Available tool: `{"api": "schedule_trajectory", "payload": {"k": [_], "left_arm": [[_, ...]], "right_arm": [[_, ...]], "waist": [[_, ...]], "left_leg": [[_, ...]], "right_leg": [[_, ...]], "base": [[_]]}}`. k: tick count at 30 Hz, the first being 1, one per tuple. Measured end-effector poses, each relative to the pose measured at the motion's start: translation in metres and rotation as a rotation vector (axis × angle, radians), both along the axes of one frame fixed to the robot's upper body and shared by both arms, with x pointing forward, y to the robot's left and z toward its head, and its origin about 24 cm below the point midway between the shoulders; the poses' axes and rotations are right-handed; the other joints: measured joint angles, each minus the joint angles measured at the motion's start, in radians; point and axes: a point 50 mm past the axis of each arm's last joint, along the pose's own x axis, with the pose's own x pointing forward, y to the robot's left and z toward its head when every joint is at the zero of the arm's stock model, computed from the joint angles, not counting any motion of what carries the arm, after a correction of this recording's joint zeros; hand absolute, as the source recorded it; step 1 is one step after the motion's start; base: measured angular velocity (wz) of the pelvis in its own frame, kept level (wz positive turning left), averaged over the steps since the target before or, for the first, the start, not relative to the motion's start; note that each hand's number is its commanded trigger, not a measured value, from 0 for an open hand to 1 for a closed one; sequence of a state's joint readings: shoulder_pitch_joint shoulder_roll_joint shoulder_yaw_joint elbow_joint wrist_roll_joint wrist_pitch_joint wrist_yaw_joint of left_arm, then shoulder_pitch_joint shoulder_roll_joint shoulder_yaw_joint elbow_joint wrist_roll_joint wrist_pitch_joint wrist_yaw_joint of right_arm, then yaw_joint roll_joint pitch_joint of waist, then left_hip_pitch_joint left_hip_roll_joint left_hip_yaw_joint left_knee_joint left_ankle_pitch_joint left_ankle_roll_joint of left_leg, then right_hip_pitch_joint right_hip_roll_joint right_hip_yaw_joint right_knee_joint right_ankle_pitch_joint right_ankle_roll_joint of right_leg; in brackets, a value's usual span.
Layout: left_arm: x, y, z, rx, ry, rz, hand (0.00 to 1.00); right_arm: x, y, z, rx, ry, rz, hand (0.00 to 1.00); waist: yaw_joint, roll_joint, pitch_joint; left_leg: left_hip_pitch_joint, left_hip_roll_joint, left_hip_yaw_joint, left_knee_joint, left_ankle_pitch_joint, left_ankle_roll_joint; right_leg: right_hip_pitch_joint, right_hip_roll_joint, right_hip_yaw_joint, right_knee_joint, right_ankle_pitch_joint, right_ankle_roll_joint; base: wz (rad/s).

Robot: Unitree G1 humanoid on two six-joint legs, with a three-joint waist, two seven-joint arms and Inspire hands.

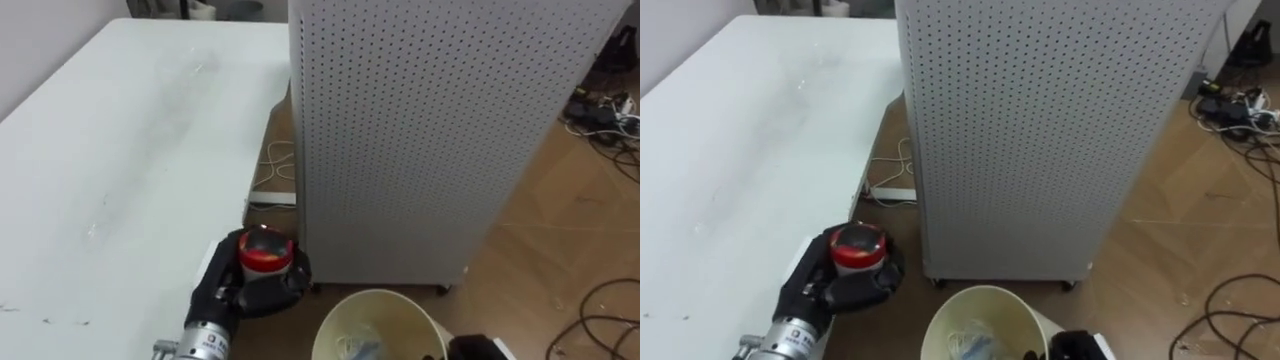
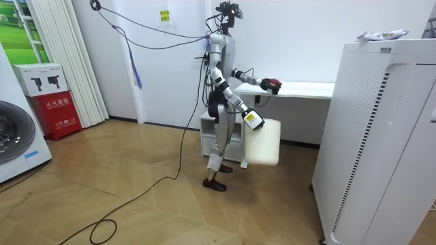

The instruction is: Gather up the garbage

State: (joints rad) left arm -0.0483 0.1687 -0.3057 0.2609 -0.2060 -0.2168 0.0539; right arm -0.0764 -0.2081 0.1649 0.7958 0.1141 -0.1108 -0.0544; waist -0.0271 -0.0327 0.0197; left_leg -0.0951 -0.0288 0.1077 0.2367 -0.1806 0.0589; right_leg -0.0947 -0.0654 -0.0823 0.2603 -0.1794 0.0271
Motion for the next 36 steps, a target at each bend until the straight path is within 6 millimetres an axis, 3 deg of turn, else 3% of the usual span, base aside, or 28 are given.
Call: {"api": "schedule_trajectory", "payload": {"k": [7,20,21,22,24,25,26,27,36], "left_arm": [[-0.002,-0.023,0.001,-0.027,0.001,-0.138,1.0],[0.0,-0.031,-0.009,-0.012,0.046,-0.185,1.0],[0.0,-0.031,-0.01,-0.01,0.049,-0.187,0.93],[0.0,-0.031,-0.011,-0.009,0.052,-0.188,0.76],[-0.001,-0.033,-0.012,-0.005,0.058,-0.197,0.71],[-0.002,-0.035,-0.013,-0.004,0.063,-0.203,0.54],[-0.003,-0.035,-0.014,-0.002,0.065,-0.207,0.23],[-0.003,-0.037,-0.015,0.0,0.069,-0.214,0.0],[-0.002,-0.042,-0.018,0.016,0.086,-0.238,0.0]], "right_arm": [[0.023,0.003,0.013,-0.019,-0.061,0.0,1.0],[0.038,0.012,0.022,-0.011,-0.106,0.021,1.0],[0.038,0.012,0.022,-0.015,-0.107,0.024,1.0],[0.038,0.013,0.022,-0.018,-0.107,0.026,1.0],[0.038,0.014,0.021,-0.025,-0.108,0.025,1.0],[0.038,0.013,0.022,-0.03,-0.11,0.022,1.0],[0.038,0.013,0.022,-0.032,-0.11,0.02,1.0],[0.038,0.014,0.021,-0.035,-0.112,0.014,1.0],[0.038,0.025,0.02,-0.008,-0.122,0.006,1.0]], "waist": [[-0.002,0.007,0.0067],[-0.03,0.021,0.012],[-0.035,0.021,0.0121],[-0.04,0.022,0.0125],[-0.046,0.023,0.0137],[-0.048,0.025,0.0145],[-0.049,0.025,0.0148],[-0.051,0.026,0.015],[-0.052,0.025,0.0152]], "left_leg": [[-0.02,0.005,0.015,0.001,0.0,0.0],[-0.062,0.012,0.03,0.006,0.0,0.0],[-0.066,0.013,0.03,0.006,0.0,0.0],[-0.068,0.014,0.031,0.006,0.0,0.0],[-0.069,0.014,0.031,0.005,0.0,0.0],[-0.069,0.014,0.033,0.005,0.0,0.0],[-0.069,0.014,0.034,0.005,0.0,0.0],[-0.069,0.015,0.036,0.005,0.0,0.0],[-0.069,0.016,0.055,0.004,0.0,0.0]], "right_leg": [[-0.027,0.002,0.001,0.0,0.004,-0.003],[-0.08,0.01,0.028,0.014,0.005,-0.005],[-0.084,0.011,0.029,0.014,0.005,-0.005],[-0.086,0.012,0.03,0.014,0.005,-0.005],[-0.088,0.013,0.03,0.014,0.005,-0.005],[-0.089,0.013,0.031,0.014,0.005,-0.005],[-0.089,0.013,0.031,0.014,0.005,-0.005],[-0.09,0.013,0.032,0.014,0.005,-0.005],[-0.102,0.014,0.051,0.023,0.006,-0.006]], "base": [[-0.05],[-0.04],[0.0],[0.0],[0.0],[-0.04],[-0.04],[-0.05],[-0.06]]}}
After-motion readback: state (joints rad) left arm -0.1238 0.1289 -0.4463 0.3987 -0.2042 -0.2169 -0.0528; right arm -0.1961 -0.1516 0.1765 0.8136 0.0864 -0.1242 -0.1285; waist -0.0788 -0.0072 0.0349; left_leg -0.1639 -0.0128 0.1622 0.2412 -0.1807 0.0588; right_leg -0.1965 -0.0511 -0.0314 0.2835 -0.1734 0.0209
